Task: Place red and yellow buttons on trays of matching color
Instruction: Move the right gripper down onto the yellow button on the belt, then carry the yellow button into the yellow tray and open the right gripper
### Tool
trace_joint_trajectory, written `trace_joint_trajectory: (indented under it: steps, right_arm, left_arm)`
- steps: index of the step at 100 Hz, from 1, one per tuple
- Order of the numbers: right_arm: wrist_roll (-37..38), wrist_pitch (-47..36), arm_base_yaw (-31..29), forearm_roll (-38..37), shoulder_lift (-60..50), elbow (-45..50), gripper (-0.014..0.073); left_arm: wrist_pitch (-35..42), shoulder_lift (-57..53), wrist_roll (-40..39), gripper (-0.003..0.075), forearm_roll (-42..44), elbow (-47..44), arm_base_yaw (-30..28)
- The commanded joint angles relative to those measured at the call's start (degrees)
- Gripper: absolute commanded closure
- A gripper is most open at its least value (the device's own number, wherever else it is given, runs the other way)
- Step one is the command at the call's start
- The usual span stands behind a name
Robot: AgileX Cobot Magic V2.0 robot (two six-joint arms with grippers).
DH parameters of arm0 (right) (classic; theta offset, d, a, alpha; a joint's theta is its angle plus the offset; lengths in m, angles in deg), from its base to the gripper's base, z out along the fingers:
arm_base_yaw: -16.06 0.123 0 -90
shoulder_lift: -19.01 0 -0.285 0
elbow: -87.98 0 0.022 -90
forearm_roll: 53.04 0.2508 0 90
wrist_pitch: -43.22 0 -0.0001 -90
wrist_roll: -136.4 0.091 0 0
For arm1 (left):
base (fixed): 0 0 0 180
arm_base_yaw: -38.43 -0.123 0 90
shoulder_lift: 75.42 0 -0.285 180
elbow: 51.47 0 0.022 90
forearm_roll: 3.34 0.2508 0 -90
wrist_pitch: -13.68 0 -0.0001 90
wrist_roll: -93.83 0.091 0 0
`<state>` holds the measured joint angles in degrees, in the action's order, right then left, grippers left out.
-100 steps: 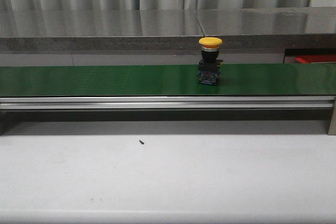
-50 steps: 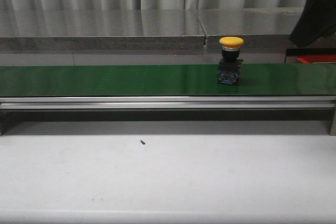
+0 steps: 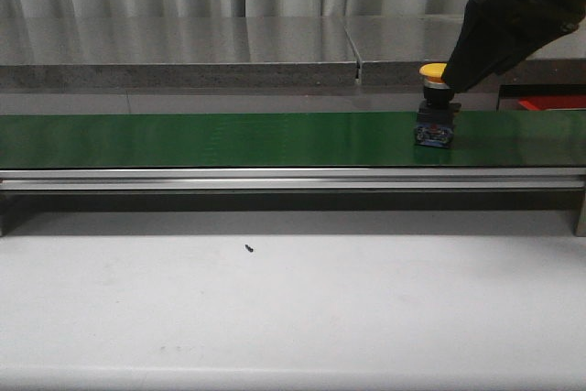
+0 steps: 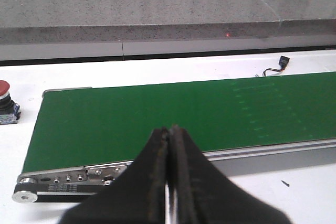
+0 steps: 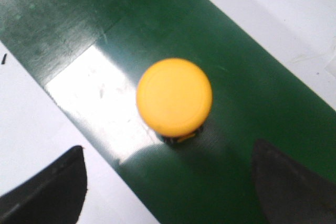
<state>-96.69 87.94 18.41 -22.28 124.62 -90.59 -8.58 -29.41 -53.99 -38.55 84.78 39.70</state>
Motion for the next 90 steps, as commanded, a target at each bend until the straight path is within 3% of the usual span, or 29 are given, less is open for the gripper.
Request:
trace_joint_trajectory:
  steps: [1, 19, 26, 31, 44, 51, 73, 90]
  right_arm:
    - [-0.63, -2.08, -0.05, 2.03, -1.39, -2.97, -0.0033]
    - [-0.63, -2.03, -0.05, 2.03, 2.12, -6.01, -0.0027]
    - [-0.52, -2.03, -0.05, 2.03, 3.03, -6.35, 0.0014]
    - [0.22, -1.9, -0.05, 1.97, 3.22, -6.35, 0.0084]
    - [2.45, -0.91, -0.11, 1.02, 3.22, -6.87, 0.0363]
    - [3.63, 0.61, -0.41, 0.73, 3.09, -7.56, 0.0442]
    - [10.59, 4.9, -5.22, -0.4, -2.15, -9.74, 0.0449]
    - [18.82, 6.23, -14.64, -5.15, -8.04, -9.43, 0.0449]
  left_arm:
    - [3.66, -0.15, -0.18, 0.0739, -1.35, 1.49, 0.5]
    - [3.66, -0.15, -0.18, 0.0739, -1.35, 1.49, 0.5]
    - [3.66, -0.15, -0.18, 0.0739, -1.35, 1.49, 0.5]
    - [3.66, -0.15, -0.18, 0.0739, -1.35, 1.49, 0.5]
    - [3.66, -0.15, -0.18, 0.0739, -1.35, 1.49, 0.5]
    - [3.66, -0.15, -0.18, 0.0739, -1.35, 1.49, 0.5]
    - [3.66, -0.15, -0.18, 0.0739, -1.35, 1.49, 0.5]
    - [3.66, -0.15, -0.18, 0.0739, -1.35, 1.49, 0.5]
